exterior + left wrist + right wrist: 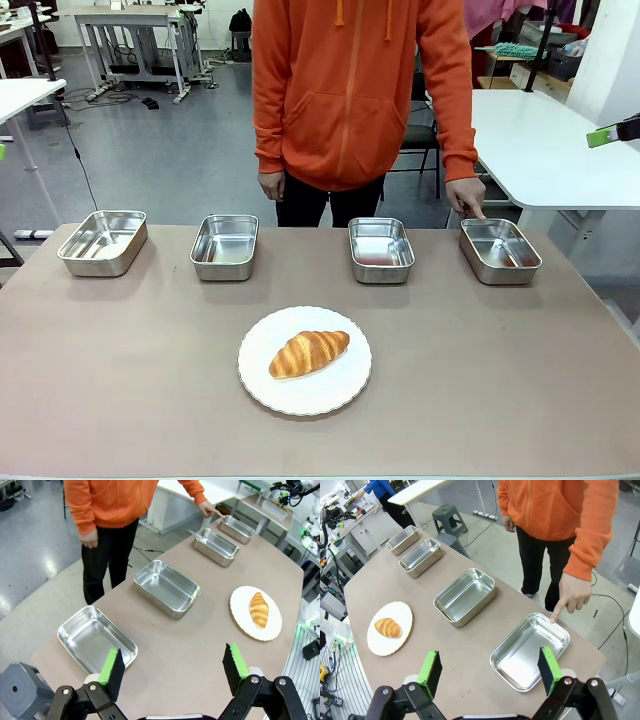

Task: Place the bread in the container.
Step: Place the Butter Roll into the Airtight Container indicated by the human.

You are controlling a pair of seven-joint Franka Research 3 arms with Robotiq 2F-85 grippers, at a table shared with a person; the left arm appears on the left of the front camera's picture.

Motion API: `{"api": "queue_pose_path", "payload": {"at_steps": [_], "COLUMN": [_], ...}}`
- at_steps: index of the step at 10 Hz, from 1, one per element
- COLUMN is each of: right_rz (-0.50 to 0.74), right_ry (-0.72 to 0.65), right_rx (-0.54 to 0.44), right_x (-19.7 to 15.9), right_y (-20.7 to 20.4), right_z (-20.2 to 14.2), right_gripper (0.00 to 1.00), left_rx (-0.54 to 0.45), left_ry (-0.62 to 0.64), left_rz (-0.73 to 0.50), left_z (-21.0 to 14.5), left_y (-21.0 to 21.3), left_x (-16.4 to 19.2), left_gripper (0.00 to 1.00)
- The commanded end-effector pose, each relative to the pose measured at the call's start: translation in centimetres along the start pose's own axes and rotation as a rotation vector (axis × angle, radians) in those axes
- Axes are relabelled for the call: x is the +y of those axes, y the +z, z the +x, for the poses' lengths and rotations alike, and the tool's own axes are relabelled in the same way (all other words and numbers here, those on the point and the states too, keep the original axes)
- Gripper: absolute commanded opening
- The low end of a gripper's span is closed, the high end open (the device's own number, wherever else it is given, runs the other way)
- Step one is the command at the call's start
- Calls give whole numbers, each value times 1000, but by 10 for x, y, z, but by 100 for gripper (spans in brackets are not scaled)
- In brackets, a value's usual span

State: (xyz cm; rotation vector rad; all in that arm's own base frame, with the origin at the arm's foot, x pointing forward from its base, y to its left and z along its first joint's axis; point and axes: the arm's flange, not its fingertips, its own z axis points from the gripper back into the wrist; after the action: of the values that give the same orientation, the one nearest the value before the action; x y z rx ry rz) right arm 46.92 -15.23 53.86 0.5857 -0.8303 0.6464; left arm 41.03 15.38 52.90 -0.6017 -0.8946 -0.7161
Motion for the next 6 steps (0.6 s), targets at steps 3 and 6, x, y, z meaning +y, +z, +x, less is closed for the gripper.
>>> {"api": "queue_pose_path", "payload": {"at_steps": [3,6], "right_rz": [28,129], "right_ry": [85,234], "right_rx": [94,254], "right_x": [26,82], "right_y": [-28,-85], "right_z": [29,42], "right_gripper": [100,100], "left_rx": [-3,-3], "left_ry": [-1,-1], "left_rz": [1,1], "left_z": [0,0], "left_y": [1,1], "left_x": [0,0], "left_gripper": [100,100]}}
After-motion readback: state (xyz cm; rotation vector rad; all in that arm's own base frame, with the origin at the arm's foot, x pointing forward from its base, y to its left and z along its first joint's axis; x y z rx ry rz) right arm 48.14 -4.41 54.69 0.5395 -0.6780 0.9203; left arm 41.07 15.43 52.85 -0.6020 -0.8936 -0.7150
